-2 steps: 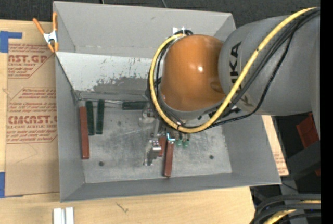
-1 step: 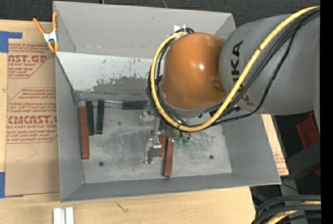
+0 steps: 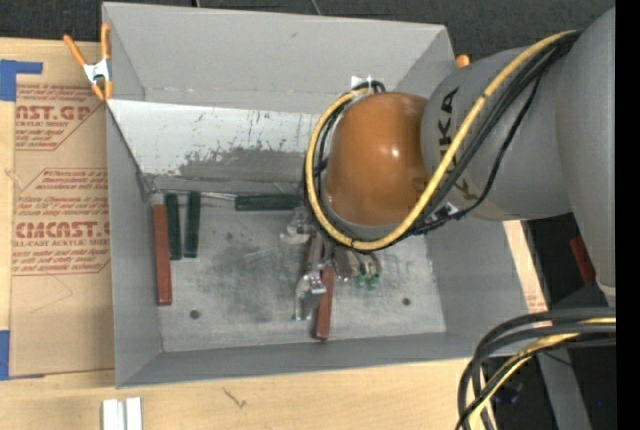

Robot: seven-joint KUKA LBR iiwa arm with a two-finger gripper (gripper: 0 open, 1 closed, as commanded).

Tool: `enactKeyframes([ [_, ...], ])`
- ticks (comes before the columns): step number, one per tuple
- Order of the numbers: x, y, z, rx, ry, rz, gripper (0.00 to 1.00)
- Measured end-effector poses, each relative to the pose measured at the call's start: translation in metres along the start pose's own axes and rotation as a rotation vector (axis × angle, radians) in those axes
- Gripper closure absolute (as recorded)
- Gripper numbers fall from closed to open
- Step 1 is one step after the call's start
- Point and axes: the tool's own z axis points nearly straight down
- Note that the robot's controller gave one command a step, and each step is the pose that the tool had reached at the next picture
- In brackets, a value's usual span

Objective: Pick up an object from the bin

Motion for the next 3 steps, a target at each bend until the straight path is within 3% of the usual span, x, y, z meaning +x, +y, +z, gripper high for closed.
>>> enactKeyframes([
  [1,0.002,-0.011,0.021,0.001,0.004,-0.005,0.0],
  [2,-0.024,-0.018,-0.007,0.001,0.007,-0.022,0.0],
  [3,-0.027,-0.045,0.07,-0.007,-0.008,-0.31,1.0],
])
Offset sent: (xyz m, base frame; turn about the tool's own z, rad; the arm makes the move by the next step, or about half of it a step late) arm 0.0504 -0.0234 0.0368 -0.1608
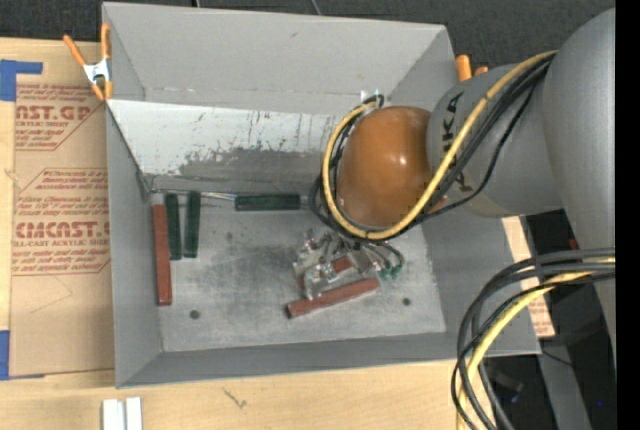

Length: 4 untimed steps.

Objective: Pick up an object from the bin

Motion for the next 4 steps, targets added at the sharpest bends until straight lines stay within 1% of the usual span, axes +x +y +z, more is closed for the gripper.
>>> enactKeyframes([
  [1,0.004,-0.004,0.005,0.005,0.007,0.001,0.0],
  [2,0.003,-0.004,0.003,0.005,0.008,0.002,1.0],
  [3,0.003,-0.004,0.003,0.005,0.008,0.002,1.0],
  [4,0.002,0.013,-0.2,0.003,0.017,-0.074,1.0],
])
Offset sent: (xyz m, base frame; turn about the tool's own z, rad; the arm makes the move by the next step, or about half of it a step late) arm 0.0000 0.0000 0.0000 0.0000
